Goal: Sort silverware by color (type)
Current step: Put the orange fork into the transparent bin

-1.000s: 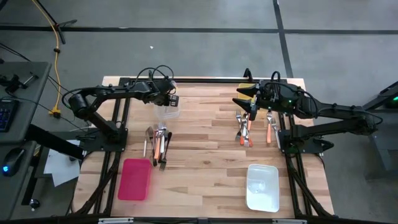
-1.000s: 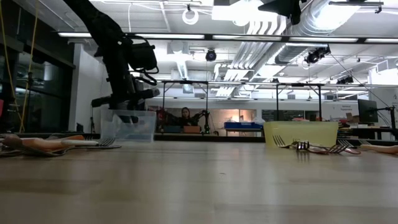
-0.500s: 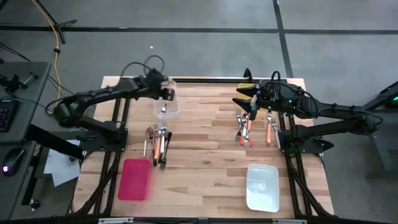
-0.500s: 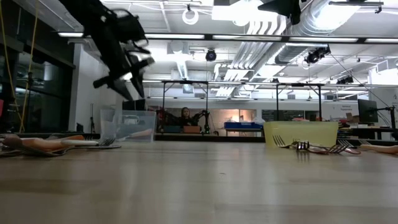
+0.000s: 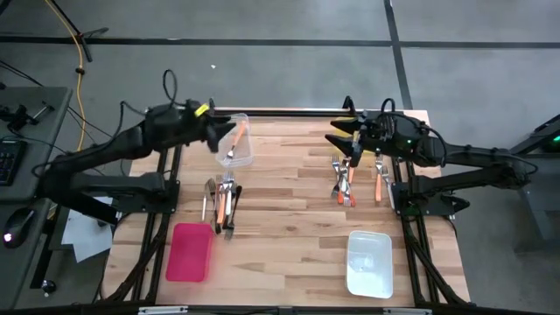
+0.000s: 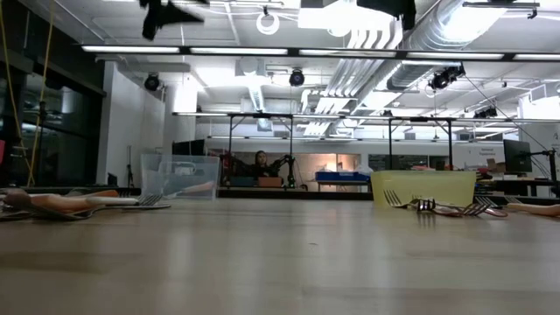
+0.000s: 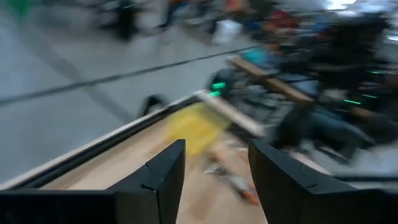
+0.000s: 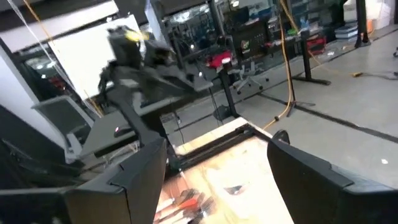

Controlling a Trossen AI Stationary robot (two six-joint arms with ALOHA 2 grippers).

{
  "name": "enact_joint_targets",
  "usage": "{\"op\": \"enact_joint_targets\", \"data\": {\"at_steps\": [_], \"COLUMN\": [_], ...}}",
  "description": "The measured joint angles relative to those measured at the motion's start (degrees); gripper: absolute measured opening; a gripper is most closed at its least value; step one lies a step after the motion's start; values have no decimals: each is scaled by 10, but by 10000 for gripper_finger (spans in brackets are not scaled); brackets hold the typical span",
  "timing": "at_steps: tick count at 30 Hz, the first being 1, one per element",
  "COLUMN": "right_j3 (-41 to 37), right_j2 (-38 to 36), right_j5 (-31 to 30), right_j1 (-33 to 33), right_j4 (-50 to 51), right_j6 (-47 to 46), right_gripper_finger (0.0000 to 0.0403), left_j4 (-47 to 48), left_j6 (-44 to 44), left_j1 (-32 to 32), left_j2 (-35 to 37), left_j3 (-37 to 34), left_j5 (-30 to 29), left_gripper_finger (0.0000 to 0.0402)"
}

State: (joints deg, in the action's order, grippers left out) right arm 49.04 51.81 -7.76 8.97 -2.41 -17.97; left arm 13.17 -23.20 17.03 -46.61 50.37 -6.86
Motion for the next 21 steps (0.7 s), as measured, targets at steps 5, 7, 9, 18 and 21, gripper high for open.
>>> {"op": "enact_joint_targets", "data": {"at_steps": [5, 7, 9, 18, 21], "right_j3": [0, 0, 0, 0, 1], "right_j2": [24, 31, 34, 33, 33], "right_j5": [24, 27, 27, 27, 13], "right_j1": [0, 0, 0, 0, 0], "right_j4": [0, 0, 0, 3, 36], "right_j6": [0, 0, 0, 5, -14], "right_gripper_finger": [266, 266, 266, 266, 266], "left_j4": [-76, -97, -109, -145, -145], "left_j6": [62, 82, 100, 129, 124], "left_j1": [-126, -170, -203, -239, -239], "left_j2": [-1, -10, -20, -31, -31], "left_j3": [0, 0, 0, -1, -1], "left_j5": [-45, -84, -127, -189, -189], "left_gripper_finger": [152, 147, 142, 133, 133]}}
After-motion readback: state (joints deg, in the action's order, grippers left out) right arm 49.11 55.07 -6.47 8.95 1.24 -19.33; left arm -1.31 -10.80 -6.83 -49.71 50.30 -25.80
